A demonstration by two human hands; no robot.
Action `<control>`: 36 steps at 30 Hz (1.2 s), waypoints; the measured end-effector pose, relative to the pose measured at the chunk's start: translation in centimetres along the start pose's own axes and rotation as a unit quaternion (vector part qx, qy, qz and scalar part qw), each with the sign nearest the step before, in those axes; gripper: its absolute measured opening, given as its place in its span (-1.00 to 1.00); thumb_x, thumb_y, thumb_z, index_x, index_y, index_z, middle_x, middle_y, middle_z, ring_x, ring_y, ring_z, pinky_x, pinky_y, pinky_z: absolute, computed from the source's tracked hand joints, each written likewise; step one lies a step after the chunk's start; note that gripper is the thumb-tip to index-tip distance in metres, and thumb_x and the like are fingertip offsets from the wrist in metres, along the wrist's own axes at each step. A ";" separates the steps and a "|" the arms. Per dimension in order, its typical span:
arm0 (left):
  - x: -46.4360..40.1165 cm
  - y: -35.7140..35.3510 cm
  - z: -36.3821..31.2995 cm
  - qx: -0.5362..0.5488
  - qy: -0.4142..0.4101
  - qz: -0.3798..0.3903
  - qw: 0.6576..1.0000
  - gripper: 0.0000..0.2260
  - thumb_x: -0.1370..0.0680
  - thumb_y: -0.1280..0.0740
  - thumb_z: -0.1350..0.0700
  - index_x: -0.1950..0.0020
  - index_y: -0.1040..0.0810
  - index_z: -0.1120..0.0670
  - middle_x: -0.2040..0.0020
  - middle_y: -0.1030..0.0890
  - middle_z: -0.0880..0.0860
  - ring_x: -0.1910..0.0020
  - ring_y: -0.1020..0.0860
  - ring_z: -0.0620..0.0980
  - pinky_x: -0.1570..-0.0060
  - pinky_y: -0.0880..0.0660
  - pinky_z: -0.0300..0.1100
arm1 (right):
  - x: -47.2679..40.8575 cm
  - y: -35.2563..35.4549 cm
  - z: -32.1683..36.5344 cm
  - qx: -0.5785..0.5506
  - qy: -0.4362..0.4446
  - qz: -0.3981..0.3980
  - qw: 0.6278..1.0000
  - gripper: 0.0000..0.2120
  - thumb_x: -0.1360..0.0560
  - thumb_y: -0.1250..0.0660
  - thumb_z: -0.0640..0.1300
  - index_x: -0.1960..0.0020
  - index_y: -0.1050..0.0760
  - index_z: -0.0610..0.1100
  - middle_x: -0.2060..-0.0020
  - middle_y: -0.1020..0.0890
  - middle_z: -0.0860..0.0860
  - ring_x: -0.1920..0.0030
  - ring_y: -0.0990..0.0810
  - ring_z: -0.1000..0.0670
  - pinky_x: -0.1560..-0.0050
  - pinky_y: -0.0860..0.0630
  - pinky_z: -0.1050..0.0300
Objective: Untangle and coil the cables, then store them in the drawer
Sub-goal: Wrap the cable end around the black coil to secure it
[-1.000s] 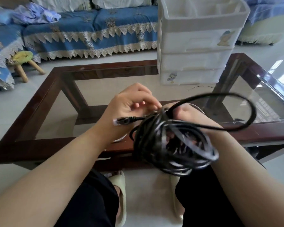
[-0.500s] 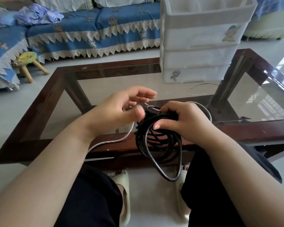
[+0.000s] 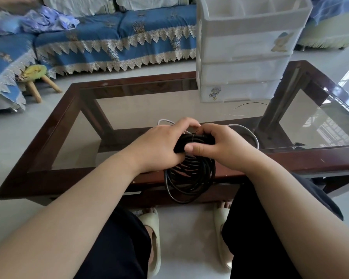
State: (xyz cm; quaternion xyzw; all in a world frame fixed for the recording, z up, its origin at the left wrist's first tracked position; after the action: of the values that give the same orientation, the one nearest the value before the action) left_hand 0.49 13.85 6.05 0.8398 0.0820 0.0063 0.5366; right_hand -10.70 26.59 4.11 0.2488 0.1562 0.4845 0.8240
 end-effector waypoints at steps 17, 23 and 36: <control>1.5 -1.4 -2.3 0.276 0.144 -0.189 0.931 0.14 -0.23 -0.44 -0.28 -0.54 0.30 -0.19 -0.59 0.14 -0.13 -0.54 0.07 -0.14 -0.43 0.01 -0.14 | -1.8 0.4 -1.3 -0.117 -0.088 -0.217 0.965 -0.71 -0.36 -0.37 -0.13 0.29 -0.41 -0.37 0.47 -0.43 -0.10 0.43 -0.39 0.00 0.37 -0.34 0.08; -0.2 -1.1 0.8 0.614 0.221 -0.073 0.754 0.18 -0.19 -0.65 -0.09 -0.59 0.02 0.04 -0.54 -0.24 0.12 -0.47 -0.32 0.05 -0.46 -0.23 0.07 | -1.0 0.3 -1.0 -0.315 -0.025 -0.124 0.941 -0.78 -0.33 -0.40 -0.14 0.11 -0.63 -0.28 0.12 -0.68 -0.24 0.02 -0.67 -0.18 -0.16 -0.54 -0.16; -2.0 -1.4 0.3 0.599 0.212 -0.122 0.762 -0.89 -0.52 -0.32 0.35 0.08 -0.54 0.15 0.25 -0.57 0.10 0.19 -0.59 0.04 -0.04 -0.50 -0.11 | -1.2 -0.6 -1.8 -0.335 -0.029 -0.066 0.939 -0.87 -0.33 -0.41 -0.11 0.17 -0.63 -0.16 0.17 -0.67 -0.20 0.04 -0.65 -0.14 -0.12 -0.53 -0.07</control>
State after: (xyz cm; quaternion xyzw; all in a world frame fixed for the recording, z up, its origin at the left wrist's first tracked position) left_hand -1.68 13.87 4.78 0.9504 0.2824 0.0684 -0.1111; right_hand -11.77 25.74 2.35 -0.0387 -0.0234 0.4463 0.8937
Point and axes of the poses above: each hand's wrist, its own x-axis away from the middle knuckle, its own y-axis out of the back of the hand, z = x × y, the point moved 2 cm from there along -x, towards the middle knuckle
